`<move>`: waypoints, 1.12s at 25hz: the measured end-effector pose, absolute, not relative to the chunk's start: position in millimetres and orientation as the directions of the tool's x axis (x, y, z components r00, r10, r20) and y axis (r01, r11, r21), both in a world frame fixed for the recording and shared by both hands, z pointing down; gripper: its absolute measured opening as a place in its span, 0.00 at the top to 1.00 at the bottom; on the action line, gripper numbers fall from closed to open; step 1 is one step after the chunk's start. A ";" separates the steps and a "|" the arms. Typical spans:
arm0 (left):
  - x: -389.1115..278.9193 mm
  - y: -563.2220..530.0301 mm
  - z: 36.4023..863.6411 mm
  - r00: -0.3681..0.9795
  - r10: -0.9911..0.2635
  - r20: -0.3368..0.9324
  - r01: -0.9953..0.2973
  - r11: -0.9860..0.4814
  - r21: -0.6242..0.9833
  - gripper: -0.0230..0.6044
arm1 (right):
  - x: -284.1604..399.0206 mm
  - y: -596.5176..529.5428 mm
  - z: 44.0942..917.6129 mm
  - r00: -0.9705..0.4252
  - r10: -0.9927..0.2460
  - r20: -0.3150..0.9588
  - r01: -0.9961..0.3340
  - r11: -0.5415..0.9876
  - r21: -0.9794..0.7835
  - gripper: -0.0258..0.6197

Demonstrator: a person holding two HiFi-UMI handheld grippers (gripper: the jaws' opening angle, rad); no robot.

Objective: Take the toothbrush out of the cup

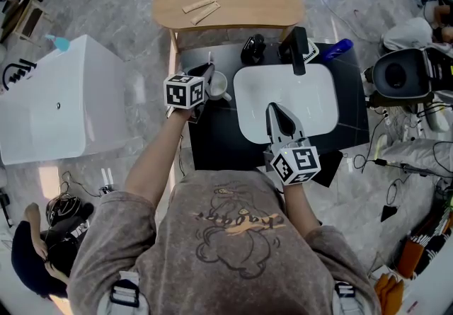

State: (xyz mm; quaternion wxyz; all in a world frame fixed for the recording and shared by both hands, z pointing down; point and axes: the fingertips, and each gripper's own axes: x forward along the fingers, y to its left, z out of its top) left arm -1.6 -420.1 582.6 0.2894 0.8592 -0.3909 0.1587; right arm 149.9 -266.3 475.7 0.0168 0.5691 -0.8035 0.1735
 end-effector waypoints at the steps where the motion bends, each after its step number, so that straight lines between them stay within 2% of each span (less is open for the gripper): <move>1: -1.6 -420.1 580.9 0.645 -0.582 0.496 -0.763 -0.529 0.373 0.91 | 150.6 -265.7 475.8 -0.351 -0.909 0.224 -0.921 0.291 -0.260 0.96; 13: 1.9 -419.1 528.8 0.660 -0.640 0.392 -0.751 -0.560 0.349 0.91 | 147.9 -252.6 470.1 -0.368 -0.907 0.206 -0.915 0.314 -0.253 0.96; 28: -9.5 -386.4 407.6 0.693 -0.706 0.143 -0.711 -0.639 0.295 0.91 | 140.8 -243.8 461.6 -0.395 -0.901 0.179 -0.905 0.348 -0.246 0.96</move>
